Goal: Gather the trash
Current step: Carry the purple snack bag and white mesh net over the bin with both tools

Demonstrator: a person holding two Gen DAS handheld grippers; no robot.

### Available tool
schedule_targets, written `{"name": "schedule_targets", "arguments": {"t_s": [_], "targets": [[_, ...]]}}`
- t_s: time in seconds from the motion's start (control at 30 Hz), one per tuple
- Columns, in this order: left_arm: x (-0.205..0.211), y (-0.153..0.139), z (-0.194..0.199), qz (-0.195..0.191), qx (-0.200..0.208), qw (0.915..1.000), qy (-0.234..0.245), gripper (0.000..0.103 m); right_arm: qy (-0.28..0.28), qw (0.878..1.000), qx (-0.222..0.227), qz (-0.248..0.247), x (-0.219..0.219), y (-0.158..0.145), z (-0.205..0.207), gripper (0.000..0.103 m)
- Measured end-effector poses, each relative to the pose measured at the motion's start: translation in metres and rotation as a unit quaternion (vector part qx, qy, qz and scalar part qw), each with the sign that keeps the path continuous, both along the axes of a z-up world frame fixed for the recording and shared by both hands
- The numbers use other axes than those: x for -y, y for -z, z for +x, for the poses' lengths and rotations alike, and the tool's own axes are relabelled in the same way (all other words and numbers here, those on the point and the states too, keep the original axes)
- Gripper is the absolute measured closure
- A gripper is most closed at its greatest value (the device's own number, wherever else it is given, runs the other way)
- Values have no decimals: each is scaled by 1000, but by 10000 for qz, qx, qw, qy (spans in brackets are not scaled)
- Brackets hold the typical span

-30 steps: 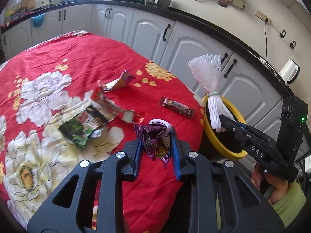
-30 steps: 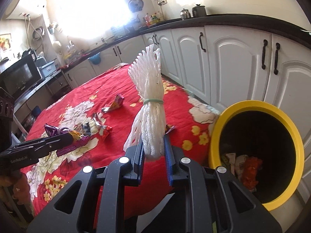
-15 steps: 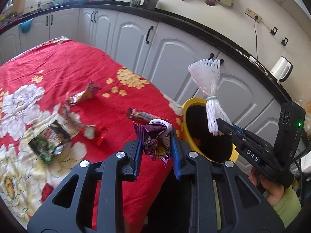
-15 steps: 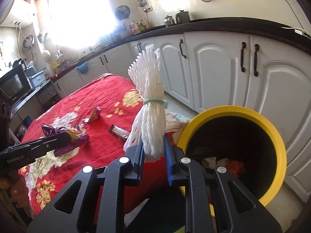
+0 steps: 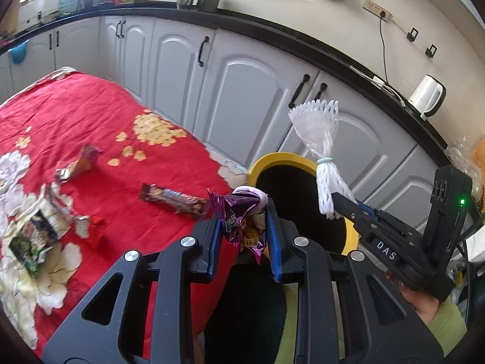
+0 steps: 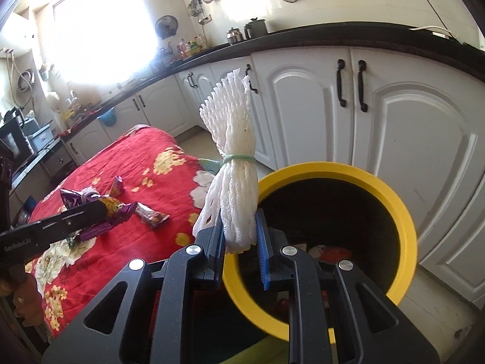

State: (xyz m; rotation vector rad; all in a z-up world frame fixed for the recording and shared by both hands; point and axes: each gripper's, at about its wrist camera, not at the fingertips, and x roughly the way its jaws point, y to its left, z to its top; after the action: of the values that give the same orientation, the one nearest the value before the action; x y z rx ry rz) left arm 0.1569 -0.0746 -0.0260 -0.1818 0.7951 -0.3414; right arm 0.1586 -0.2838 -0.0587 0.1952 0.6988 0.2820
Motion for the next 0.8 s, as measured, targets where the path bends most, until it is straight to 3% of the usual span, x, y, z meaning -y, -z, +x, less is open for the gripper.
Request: {"name": "schedule_targets", "arguments": {"t_s": [0.8], "targets": [[83, 24, 36, 77, -185, 9986, 480, 83, 765, 9960, -457, 35, 83, 40, -6, 85]]}}
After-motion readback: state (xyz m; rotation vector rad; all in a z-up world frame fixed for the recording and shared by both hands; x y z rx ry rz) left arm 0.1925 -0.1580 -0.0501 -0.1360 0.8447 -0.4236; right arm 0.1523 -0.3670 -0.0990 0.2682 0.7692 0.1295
